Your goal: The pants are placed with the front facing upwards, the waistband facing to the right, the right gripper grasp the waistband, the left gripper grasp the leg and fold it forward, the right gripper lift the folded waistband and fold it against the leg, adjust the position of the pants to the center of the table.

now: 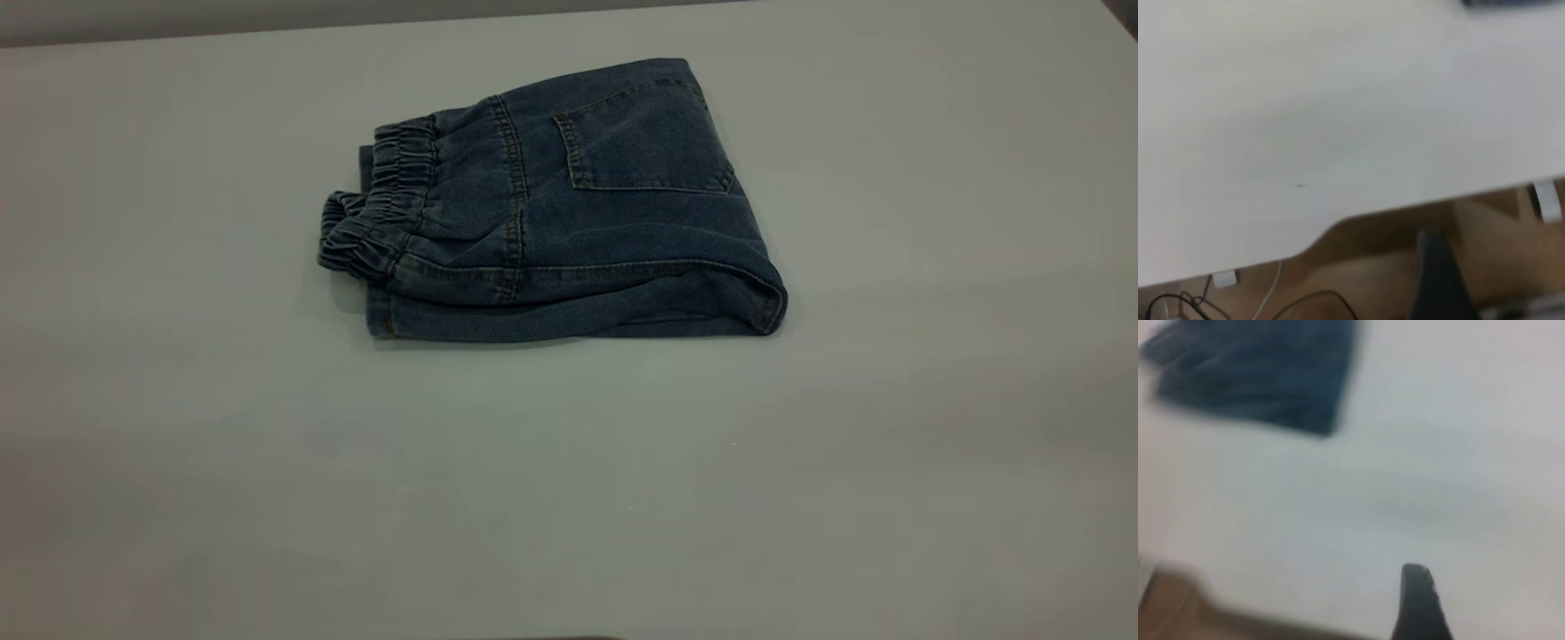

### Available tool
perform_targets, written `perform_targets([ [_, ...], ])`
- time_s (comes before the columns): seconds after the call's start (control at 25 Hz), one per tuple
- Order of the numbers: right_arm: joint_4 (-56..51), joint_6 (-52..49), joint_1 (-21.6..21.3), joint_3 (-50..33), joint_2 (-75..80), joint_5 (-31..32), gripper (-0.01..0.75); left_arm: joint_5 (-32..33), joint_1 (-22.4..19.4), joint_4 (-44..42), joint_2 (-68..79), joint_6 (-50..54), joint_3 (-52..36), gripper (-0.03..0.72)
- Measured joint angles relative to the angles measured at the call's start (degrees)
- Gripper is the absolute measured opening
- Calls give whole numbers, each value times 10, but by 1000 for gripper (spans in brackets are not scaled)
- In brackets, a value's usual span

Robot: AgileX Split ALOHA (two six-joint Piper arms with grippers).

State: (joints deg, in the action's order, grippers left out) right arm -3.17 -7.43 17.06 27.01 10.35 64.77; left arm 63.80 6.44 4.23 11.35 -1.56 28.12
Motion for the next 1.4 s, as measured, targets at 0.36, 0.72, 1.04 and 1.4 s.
perform_targets([
  [0.36,-1,0,-117,0,-103,1,439,5,-53,0,-96,0,0,391],
  [0.72,-2,0,-117,0,-109,2,439,6,-65,2,-124,0,0,391],
  [1.04,-2,0,-117,0,-109,2,429,7,-65,2,-124,0,-1,391],
  [1.4,-2,0,-117,0,-109,2,429,7,-65,2,-124,0,-1,391],
])
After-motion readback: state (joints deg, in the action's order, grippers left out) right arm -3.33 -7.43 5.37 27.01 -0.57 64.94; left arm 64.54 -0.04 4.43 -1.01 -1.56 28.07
